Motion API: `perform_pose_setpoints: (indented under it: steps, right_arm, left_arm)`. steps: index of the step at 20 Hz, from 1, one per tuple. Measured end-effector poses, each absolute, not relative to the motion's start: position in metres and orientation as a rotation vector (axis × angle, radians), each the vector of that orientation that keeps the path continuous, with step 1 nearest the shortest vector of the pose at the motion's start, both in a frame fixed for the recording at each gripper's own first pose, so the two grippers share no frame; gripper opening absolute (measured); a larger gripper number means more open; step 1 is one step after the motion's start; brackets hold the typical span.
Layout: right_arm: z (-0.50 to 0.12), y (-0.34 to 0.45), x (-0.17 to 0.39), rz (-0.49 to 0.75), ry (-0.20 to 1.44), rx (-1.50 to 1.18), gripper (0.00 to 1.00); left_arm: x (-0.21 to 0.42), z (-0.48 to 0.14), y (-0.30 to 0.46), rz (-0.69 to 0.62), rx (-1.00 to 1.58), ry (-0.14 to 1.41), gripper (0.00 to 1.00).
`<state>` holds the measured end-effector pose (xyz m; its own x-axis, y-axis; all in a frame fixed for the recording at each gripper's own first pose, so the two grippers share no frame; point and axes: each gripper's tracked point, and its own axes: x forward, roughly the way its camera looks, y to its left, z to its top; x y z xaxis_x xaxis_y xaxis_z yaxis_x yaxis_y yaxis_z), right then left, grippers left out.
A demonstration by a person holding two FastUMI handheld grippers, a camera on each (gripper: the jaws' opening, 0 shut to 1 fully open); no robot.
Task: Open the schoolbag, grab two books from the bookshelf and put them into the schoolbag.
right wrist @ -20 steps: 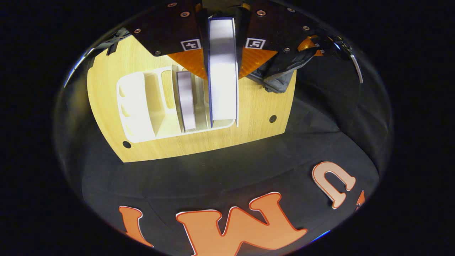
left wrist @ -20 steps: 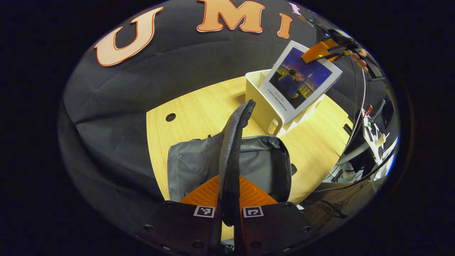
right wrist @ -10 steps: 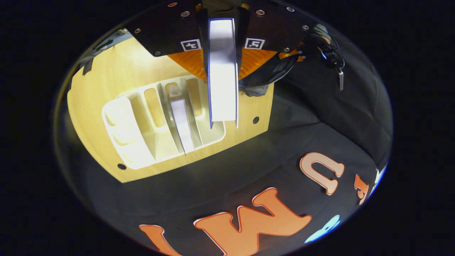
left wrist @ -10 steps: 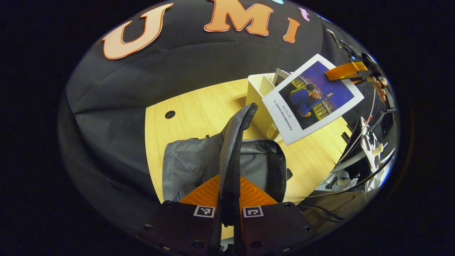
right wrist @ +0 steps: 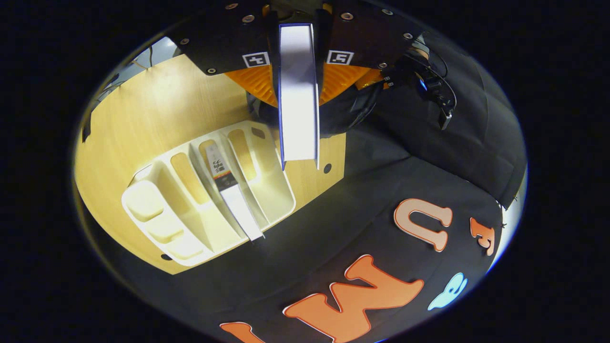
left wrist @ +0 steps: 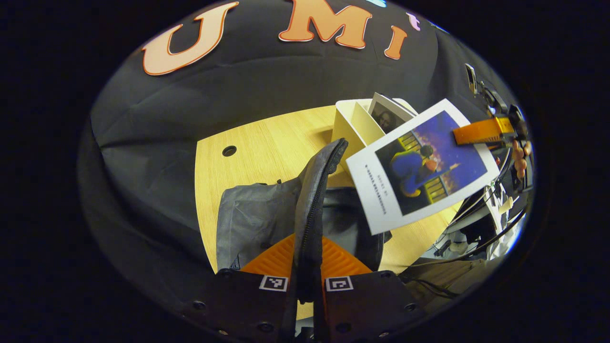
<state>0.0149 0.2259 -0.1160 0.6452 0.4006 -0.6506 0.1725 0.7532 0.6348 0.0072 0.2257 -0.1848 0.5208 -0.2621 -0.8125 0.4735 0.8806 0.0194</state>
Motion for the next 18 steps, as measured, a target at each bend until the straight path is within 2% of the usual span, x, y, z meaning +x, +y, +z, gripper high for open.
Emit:
perform_pose_setpoints:
  steps: [12,18]
  right_arm:
    - [-0.200,0.304,0.038,0.169,0.883,0.959,0.28]
    - [-0.233,0.340,0.031,0.233,0.856,1.097,0.28]
  left_arm:
    - [0.002,-0.170,0.220,-0.423,0.209,0.878,0.15]
    - [-0.005,-0.166,0.212,-0.436,0.212,0.864,0.15]
